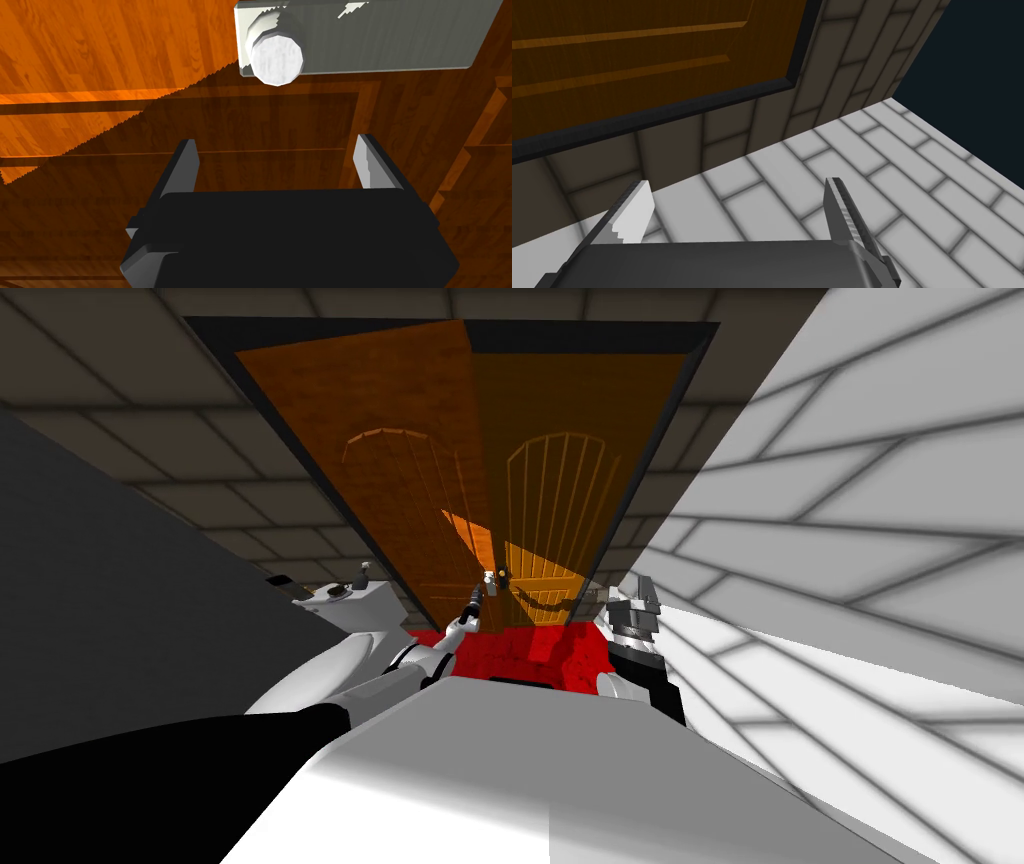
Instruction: Pull the door open
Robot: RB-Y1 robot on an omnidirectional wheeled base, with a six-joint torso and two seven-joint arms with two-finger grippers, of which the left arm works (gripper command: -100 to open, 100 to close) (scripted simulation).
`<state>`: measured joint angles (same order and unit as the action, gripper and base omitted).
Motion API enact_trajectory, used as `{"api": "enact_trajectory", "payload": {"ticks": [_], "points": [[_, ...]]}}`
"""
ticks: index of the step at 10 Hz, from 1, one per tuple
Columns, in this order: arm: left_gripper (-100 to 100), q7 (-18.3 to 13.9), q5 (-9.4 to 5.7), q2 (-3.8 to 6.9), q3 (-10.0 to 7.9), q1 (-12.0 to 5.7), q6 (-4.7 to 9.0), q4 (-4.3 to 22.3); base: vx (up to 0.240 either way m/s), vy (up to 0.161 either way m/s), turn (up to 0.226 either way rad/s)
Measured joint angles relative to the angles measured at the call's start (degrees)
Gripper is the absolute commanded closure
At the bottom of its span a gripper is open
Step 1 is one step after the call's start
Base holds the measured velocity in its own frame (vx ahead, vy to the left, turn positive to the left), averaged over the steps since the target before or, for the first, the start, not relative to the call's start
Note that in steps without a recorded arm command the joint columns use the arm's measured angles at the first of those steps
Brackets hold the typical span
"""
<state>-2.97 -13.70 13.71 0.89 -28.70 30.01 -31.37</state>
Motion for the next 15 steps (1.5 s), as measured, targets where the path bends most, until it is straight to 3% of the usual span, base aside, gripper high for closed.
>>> {"api": "enact_trajectory", "payload": {"ticks": [2,3,4,5,6,8,10,11,14,15], "points": [[-100,-0.30,0.15,-0.18,0.36,-0.63,0.29,0.98,-0.014,0.026,0.034],[-100,-1.50,0.00,1.35,0.50,-1.70,1.66,4.65,0.037,0.063,0.034],[-100,-1.21,-0.25,1.51,-0.16,0.43,0.88,1.80,0.127,0.075,0.006],[-100,-1.90,-0.45,2.78,-0.27,-1.17,2.36,6.49,0.139,0.067,-0.001],[-100,-1.48,-0.77,2.98,-1.00,1.01,1.63,3.92,0.154,0.002,-0.057],[-100,-1.12,-1.09,3.68,-1.58,2.95,0.40,0.96,0.180,-0.025,-0.047],[-100,-1.69,-1.09,3.96,-1.35,2.42,1.09,1.71,0.173,-0.030,-0.135],[-100,-2.07,-0.99,3.82,-1.03,0.80,2.10,3.93,0.139,-0.051,-0.034],[-100,-2.10,-0.85,3.07,-0.61,0.58,2.11,2.30,0.120,-0.063,-0.086],[100,-2.07,-0.84,3.03,-0.60,0.62,2.03,2.12,0.000,0.000,0.000]]}}
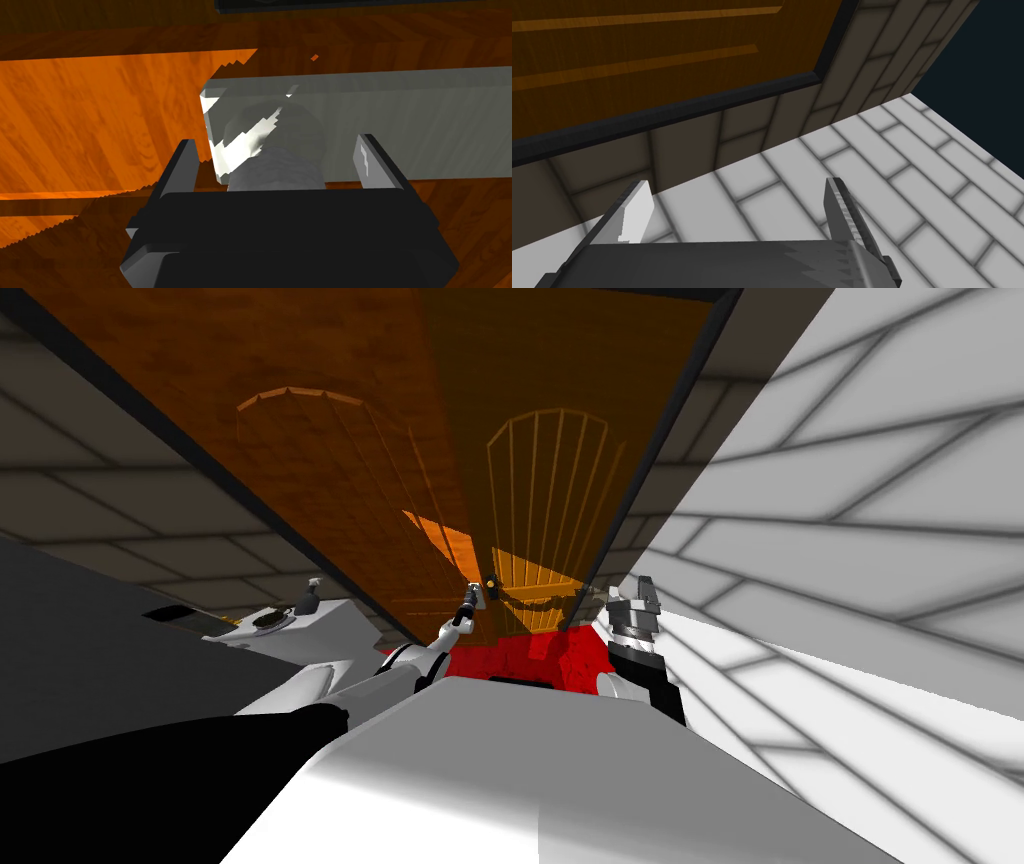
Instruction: Pull the door open
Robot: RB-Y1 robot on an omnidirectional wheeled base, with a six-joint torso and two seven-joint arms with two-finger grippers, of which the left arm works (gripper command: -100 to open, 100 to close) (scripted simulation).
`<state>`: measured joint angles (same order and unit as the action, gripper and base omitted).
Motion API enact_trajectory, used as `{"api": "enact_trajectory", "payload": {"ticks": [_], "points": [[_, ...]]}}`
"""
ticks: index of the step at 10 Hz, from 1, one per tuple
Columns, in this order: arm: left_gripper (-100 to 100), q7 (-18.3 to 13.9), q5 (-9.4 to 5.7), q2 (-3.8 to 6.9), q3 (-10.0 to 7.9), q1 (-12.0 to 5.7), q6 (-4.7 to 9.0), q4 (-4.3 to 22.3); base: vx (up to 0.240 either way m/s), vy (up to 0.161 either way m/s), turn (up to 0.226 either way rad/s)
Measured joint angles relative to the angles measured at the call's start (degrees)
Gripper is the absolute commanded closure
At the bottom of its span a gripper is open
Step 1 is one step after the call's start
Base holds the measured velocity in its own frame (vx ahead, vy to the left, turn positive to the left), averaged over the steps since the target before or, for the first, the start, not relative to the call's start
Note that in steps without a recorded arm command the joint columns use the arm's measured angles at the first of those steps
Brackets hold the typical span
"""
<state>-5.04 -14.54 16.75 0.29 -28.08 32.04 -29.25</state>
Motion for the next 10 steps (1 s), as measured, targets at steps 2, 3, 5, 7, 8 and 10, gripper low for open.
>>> {"api": "enact_trajectory", "payload": {"ticks": [2,3,5,7,8,10], "points": [[100,-0.03,0.01,-0.01,0.01,-0.07,0.10,0.14,-0.020,0.008,-0.010],[100,-0.02,0.02,-0.04,0.05,-0.06,0.06,0.17,-0.009,0.006,-0.008],[100,0.02,0.05,-0.09,0.09,-0.06,0.02,0.19,0.000,0.000,0.000],[100,-0.09,0.04,0.30,0.12,0.78,-0.64,-1.57,-0.145,0.044,0.023],[100,-0.17,0.06,0.43,0.17,1.27,-0.94,-2.16,-0.081,0.019,0.015],[100,0.10,0.08,-0.16,0.18,1.19,-0.42,-0.54,-0.099,0.020,0.024]]}}
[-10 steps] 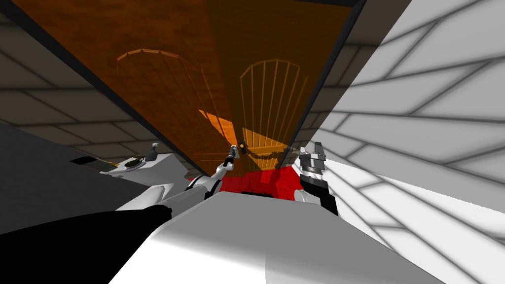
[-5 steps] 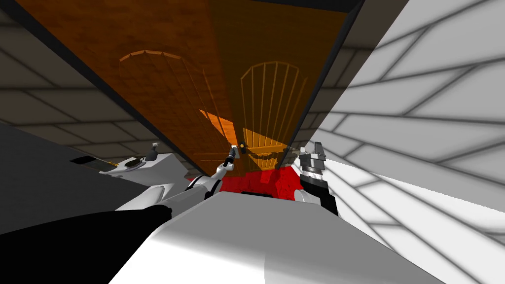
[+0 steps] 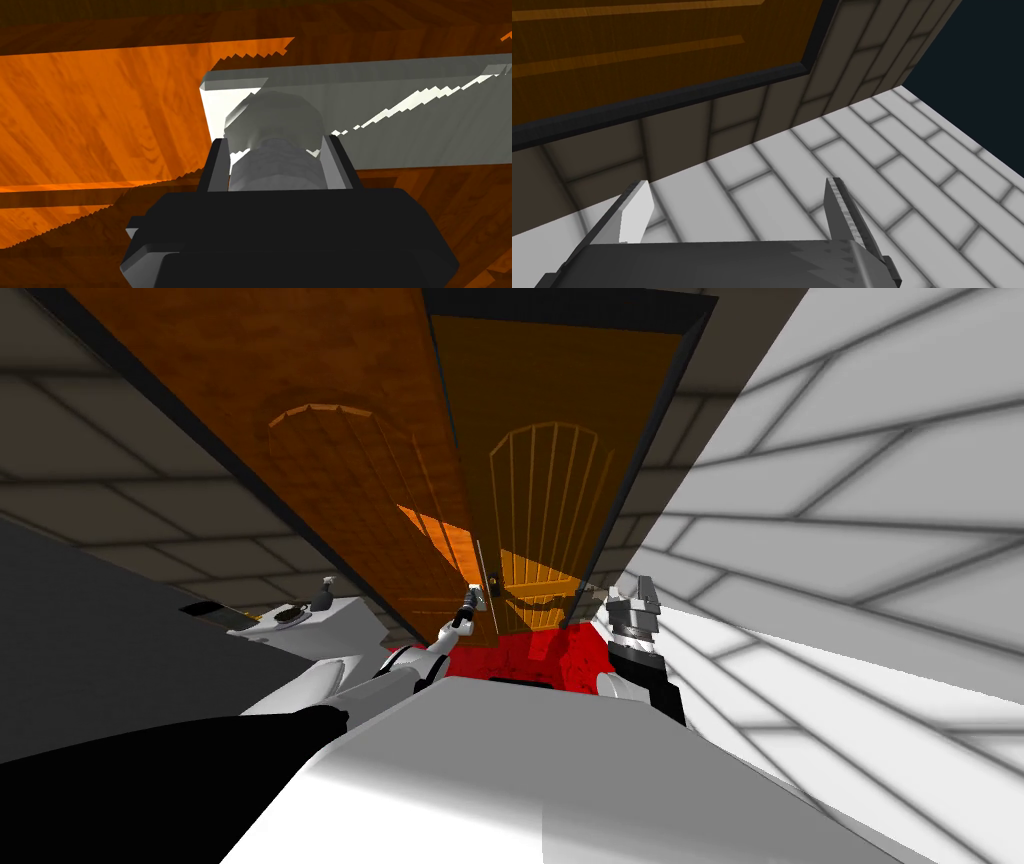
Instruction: Pull the door open
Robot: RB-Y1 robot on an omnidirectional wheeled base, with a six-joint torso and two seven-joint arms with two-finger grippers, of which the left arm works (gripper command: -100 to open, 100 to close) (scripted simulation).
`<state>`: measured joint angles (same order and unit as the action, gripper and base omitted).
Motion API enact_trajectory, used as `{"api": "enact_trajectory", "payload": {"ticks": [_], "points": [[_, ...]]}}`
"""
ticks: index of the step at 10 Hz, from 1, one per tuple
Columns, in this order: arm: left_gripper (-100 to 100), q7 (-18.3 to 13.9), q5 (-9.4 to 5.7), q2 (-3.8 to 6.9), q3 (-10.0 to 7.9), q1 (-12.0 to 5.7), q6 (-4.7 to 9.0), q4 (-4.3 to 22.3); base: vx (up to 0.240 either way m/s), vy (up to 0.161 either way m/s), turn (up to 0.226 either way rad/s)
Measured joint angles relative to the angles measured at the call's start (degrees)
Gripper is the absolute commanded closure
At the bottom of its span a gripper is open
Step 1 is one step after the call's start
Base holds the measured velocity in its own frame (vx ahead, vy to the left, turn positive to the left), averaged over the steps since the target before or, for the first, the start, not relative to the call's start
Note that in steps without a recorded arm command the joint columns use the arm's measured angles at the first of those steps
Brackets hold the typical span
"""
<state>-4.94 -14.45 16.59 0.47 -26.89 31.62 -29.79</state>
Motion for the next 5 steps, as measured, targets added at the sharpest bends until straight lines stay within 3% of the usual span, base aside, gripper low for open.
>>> {"api": "enact_trajectory", "payload": {"ticks": [1,2,4,5], "points": [[100,-0.46,0.09,0.39,0.26,-0.46,0.57,1.14,-0.219,0.078,-0.017],[100,-0.72,0.12,0.75,0.35,0.26,0.21,-0.08,-0.204,0.104,-0.022],[100,-1.85,0.40,1.06,1.06,-1.18,2.01,3.90,-0.084,0.062,0.022],[100,-1.47,0.23,1.23,0.64,0.31,0.79,1.46,-0.142,0.111,-0.074]]}}
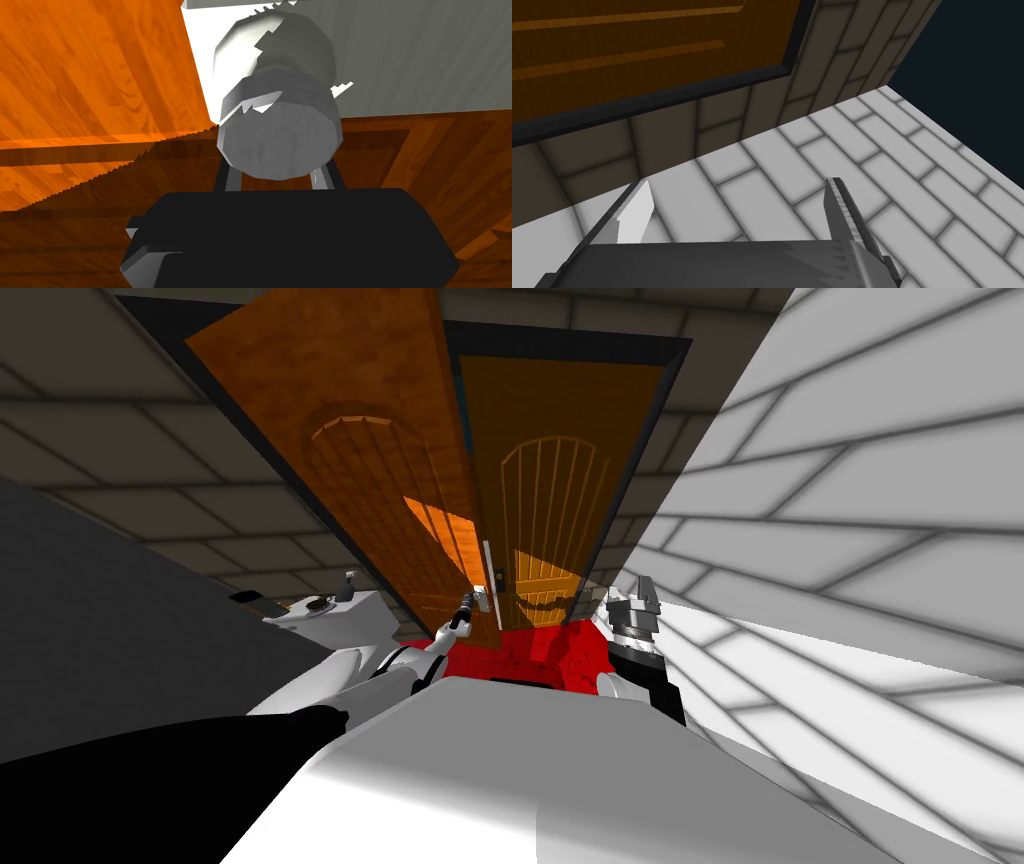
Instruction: Pull the door open
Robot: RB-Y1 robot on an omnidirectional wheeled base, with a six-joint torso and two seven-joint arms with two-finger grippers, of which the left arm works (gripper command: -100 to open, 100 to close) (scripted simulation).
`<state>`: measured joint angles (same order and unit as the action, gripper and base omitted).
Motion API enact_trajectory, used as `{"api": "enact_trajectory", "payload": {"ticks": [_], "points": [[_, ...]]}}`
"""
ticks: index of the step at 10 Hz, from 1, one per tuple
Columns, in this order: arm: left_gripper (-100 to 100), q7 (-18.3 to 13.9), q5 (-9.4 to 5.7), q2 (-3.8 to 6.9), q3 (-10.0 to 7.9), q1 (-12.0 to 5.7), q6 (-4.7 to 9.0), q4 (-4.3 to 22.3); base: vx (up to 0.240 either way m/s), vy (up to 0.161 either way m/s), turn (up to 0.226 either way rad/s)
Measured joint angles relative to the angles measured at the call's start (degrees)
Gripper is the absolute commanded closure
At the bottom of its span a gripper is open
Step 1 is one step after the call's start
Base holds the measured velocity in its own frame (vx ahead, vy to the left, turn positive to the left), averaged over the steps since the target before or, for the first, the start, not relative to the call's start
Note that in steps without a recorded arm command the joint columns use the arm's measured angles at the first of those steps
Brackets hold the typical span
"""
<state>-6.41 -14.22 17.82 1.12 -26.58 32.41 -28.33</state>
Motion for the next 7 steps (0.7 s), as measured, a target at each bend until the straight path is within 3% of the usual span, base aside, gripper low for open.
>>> {"api": "enact_trajectory", "payload": {"ticks": [1,2,3,5,7], "points": [[100,-0.40,0.18,0.56,0.45,0.40,-0.60,-0.63,-0.176,0.136,-0.141],[-100,-1.12,0.42,0.85,1.07,0.55,-0.67,-0.95,-0.178,0.090,-0.064],[-100,-1.26,0.55,0.64,1.40,0.65,-0.99,-1.76,-0.193,0.030,-0.039],[-100,-1.94,0.92,0.38,2.44,-0.49,-0.38,-0.54,-0.209,0.016,-0.039],[-100,-2.34,1.25,0.00,3.37,-0.45,-0.62,-1.70,-0.222,0.049,-0.063]]}}
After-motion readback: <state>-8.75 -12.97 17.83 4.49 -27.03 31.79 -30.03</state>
